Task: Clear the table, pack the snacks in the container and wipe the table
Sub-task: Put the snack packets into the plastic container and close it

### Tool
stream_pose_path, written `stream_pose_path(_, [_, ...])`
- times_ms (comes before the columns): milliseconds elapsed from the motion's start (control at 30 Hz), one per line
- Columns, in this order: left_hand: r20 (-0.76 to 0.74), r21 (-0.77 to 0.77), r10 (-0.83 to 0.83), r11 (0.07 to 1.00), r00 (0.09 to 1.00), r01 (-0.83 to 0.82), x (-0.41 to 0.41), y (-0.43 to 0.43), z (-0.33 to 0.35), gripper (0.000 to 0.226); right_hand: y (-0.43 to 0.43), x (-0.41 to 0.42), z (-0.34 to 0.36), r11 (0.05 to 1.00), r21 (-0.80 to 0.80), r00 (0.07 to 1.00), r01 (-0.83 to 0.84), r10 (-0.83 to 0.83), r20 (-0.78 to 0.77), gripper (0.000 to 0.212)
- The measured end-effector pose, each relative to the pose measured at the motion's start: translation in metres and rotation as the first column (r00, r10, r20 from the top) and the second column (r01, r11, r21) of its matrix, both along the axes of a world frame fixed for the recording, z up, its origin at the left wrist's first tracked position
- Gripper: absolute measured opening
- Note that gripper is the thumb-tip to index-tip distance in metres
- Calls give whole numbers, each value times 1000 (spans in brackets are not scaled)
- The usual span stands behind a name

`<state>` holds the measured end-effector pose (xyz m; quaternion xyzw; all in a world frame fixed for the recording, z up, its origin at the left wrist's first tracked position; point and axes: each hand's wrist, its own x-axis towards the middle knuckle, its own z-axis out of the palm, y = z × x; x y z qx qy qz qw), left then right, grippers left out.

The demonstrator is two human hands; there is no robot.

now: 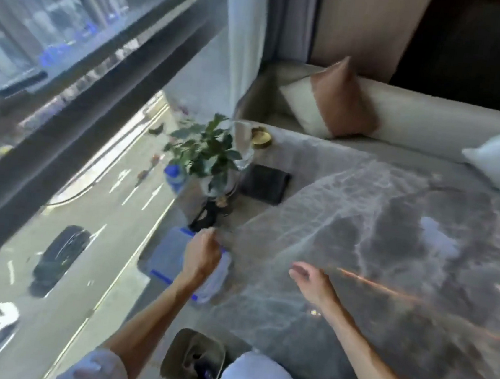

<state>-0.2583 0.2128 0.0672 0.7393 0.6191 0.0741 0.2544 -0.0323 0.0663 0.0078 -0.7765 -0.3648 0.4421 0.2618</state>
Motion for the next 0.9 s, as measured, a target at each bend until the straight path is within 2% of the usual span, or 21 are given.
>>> stream_pose_path(100, [29,-58,213,976,977,-211,-54,33,-2,41,44,-53,-10,988,-123,984,-99,79,-159,46])
stream_pose_path(167, [-19,-152,248,957,969,-248,-65,43,-3,42,50,-67,-13,979,-198,953,-42,-20,-301,59])
stream_pose_path(233, [-90,-249,303,915,949,-316,-109,70,-16,41,78,-108,-24,952,-305,903,7,-137,-407,67])
stream_pose_path(333, [-128,-352,315,872,940,-340,-121,83,-23,40,81,-125,-19,917,-393,867,70,-251,-430,63])
stream_pose_path(500, [-46,-447,320,841,946,-306,-131,93,-35,43,86,-142,-21,888,-454,810,68,-315,-494,50])
stream_pose_path(600, [-16,-447,311,848,950,-285,-130,91,-44,29,85,-146,-18,895,-443,764,59,-326,-557,48])
stream_pose_path(700, [-1,-447,325,846,946,-291,-127,89,-48,28,83,-144,-19,903,-423,738,68,-331,-588,39])
stream_pose_path(900, [52,-508,245,841,968,-186,-93,59,-36,23,56,-109,-28,889,-400,713,223,-429,-555,35])
